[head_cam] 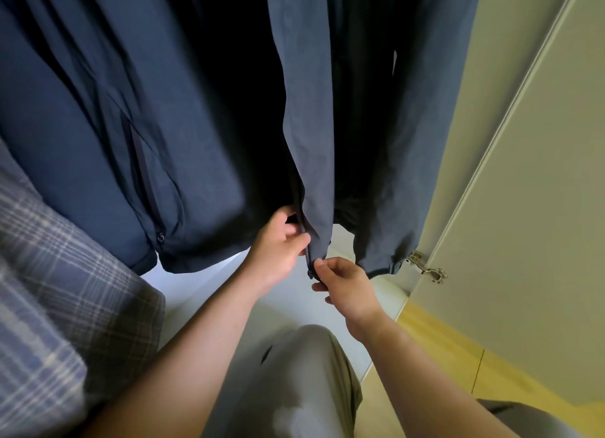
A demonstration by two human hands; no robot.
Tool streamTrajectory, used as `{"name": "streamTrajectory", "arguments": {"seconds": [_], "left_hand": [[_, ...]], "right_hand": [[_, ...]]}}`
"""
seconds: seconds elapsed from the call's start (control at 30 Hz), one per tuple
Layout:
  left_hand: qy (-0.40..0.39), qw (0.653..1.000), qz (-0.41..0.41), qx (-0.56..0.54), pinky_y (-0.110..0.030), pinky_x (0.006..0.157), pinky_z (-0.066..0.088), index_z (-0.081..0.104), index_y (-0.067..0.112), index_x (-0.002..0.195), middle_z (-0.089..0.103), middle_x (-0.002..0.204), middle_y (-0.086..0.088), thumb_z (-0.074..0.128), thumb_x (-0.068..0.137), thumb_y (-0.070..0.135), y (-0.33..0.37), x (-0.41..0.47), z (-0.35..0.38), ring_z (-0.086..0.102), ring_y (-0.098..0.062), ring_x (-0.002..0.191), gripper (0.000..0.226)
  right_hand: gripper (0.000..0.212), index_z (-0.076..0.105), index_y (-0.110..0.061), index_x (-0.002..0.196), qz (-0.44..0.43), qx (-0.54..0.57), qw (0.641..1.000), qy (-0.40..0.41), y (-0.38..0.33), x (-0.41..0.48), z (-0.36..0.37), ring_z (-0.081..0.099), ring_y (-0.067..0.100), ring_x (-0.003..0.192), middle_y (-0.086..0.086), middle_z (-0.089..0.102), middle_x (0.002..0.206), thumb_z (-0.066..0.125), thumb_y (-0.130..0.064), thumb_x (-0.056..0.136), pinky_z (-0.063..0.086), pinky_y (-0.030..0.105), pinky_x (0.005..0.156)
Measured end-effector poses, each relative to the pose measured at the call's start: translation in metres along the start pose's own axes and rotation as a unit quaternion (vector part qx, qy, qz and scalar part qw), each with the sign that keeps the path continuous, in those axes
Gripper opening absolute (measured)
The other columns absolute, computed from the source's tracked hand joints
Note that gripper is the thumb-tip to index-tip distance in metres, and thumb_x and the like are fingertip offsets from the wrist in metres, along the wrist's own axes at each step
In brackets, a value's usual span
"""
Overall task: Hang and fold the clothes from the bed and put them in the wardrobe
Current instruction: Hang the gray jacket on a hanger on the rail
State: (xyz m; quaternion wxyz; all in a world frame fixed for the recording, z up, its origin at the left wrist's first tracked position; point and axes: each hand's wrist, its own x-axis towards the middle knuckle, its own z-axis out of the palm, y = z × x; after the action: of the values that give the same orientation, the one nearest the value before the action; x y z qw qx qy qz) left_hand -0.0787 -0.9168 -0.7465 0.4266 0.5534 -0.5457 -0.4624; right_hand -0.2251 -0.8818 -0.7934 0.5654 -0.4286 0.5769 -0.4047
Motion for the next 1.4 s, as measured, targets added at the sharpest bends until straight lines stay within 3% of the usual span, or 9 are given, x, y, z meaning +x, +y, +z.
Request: {"name": "streamTrajectory", "arguments": {"seconds": [0.23, 0.37, 0.43, 0.53, 0.73, 0.97, 1.07, 1.23, 1.4], "left_hand": [[-0.026, 0.999, 0.003, -0.020, -0.043, 0.097, 0.056, 0.060, 0.023, 0.122, 0.076, 0.109, -0.001, 0.055, 0.093, 0.000, 0.000, 0.001, -0.003, 0.071, -0.021, 0.106, 0.037], [0.045, 0.991, -0.101, -0.074, -0.036, 0.094, 0.056, 0.069, 0.015, 0.108, 0.074, 0.113, -0.010, 0.063, 0.093, 0.002, -0.015, 0.006, -0.011, 0.073, -0.022, 0.098, 0.021], [0.102, 0.957, -0.230, -0.147, -0.035, 0.084, 0.058, 0.066, 0.011, 0.107, 0.069, 0.117, -0.016, 0.067, 0.095, 0.014, -0.028, 0.010, -0.019, 0.073, -0.025, 0.089, 0.012], [0.132, 0.885, -0.341, -0.289, -0.030, 0.066, 0.054, 0.056, 0.008, 0.111, 0.057, 0.116, -0.011, 0.078, 0.089, 0.026, -0.045, 0.015, -0.031, 0.073, -0.026, 0.086, 0.036], [0.170, 0.822, -0.241, -0.488, -0.021, 0.053, 0.047, 0.066, 0.015, 0.108, 0.068, 0.113, -0.006, 0.080, 0.086, 0.025, -0.057, 0.029, -0.030, 0.070, -0.011, 0.070, 0.028], [0.110, 0.812, -0.198, -0.538, -0.026, 0.066, 0.052, 0.066, 0.009, 0.099, 0.068, 0.091, -0.004, 0.067, 0.093, 0.010, -0.063, 0.020, -0.014, 0.071, -0.017, 0.078, 0.007], [0.073, 0.824, -0.182, -0.533, -0.025, 0.070, 0.054, 0.070, 0.008, 0.086, 0.067, 0.085, -0.005, 0.072, 0.080, 0.000, -0.064, 0.010, -0.010, 0.065, -0.016, 0.074, 0.011], [0.051, 0.907, -0.157, -0.387, -0.021, 0.060, 0.039, 0.062, 0.022, 0.091, 0.052, 0.075, 0.008, 0.079, 0.080, 0.008, -0.055, 0.005, -0.001, 0.042, -0.008, 0.059, 0.025], [0.073, 0.966, -0.107, -0.226, -0.030, 0.079, 0.054, 0.068, 0.011, 0.098, 0.075, 0.080, 0.001, 0.069, 0.095, 0.022, -0.053, -0.005, 0.009, 0.071, -0.020, 0.075, 0.011]], "right_hand": [[0.012, 0.066, -0.005, 0.102, 0.005, 0.035, 0.999, 0.012, 0.004, 0.008, 0.011, 0.074, 0.015, 0.070, -0.007, 0.075, 0.081, 0.064, -0.015, 0.097, 0.049, 0.026, 0.071], [0.007, 0.065, -0.005, 0.099, 0.016, 0.070, 0.994, 0.080, 0.005, 0.014, 0.011, 0.069, 0.008, 0.062, -0.006, 0.073, 0.073, 0.063, -0.012, 0.096, 0.052, 0.033, 0.071], [0.006, 0.063, -0.007, 0.098, 0.019, 0.082, 0.991, 0.106, 0.005, 0.018, 0.010, 0.066, 0.007, 0.058, -0.004, 0.072, 0.074, 0.061, -0.013, 0.097, 0.055, 0.030, 0.067], [0.006, 0.061, -0.010, 0.099, 0.026, 0.082, 0.987, 0.134, 0.005, 0.024, 0.008, 0.065, 0.010, 0.062, 0.002, 0.071, 0.082, 0.060, -0.017, 0.099, 0.057, 0.030, 0.068], [0.006, 0.061, -0.013, 0.095, 0.031, 0.033, 0.983, 0.176, 0.005, 0.038, 0.004, 0.055, 0.012, 0.057, -0.001, 0.065, 0.070, 0.059, -0.018, 0.096, 0.042, 0.014, 0.042], [0.004, 0.062, -0.013, 0.095, 0.033, 0.058, 0.982, 0.178, 0.002, 0.035, -0.009, 0.059, 0.015, 0.066, 0.005, 0.069, 0.082, 0.059, -0.016, 0.096, 0.045, 0.025, 0.057], [0.003, 0.064, -0.011, 0.095, 0.037, 0.088, 0.983, 0.157, 0.002, 0.032, -0.010, 0.067, 0.011, 0.064, 0.003, 0.071, 0.081, 0.061, -0.012, 0.097, 0.050, 0.026, 0.062], [0.004, 0.066, -0.004, 0.098, 0.050, 0.124, 0.984, 0.117, 0.005, 0.025, -0.001, 0.070, 0.011, 0.062, 0.005, 0.072, 0.078, 0.066, -0.005, 0.094, 0.059, 0.026, 0.064], [0.012, 0.065, 0.000, 0.101, 0.068, 0.163, 0.981, 0.084, 0.008, 0.021, 0.004, 0.073, 0.017, 0.066, 0.009, 0.074, 0.077, 0.070, -0.001, 0.090, 0.060, 0.027, 0.064]]}}
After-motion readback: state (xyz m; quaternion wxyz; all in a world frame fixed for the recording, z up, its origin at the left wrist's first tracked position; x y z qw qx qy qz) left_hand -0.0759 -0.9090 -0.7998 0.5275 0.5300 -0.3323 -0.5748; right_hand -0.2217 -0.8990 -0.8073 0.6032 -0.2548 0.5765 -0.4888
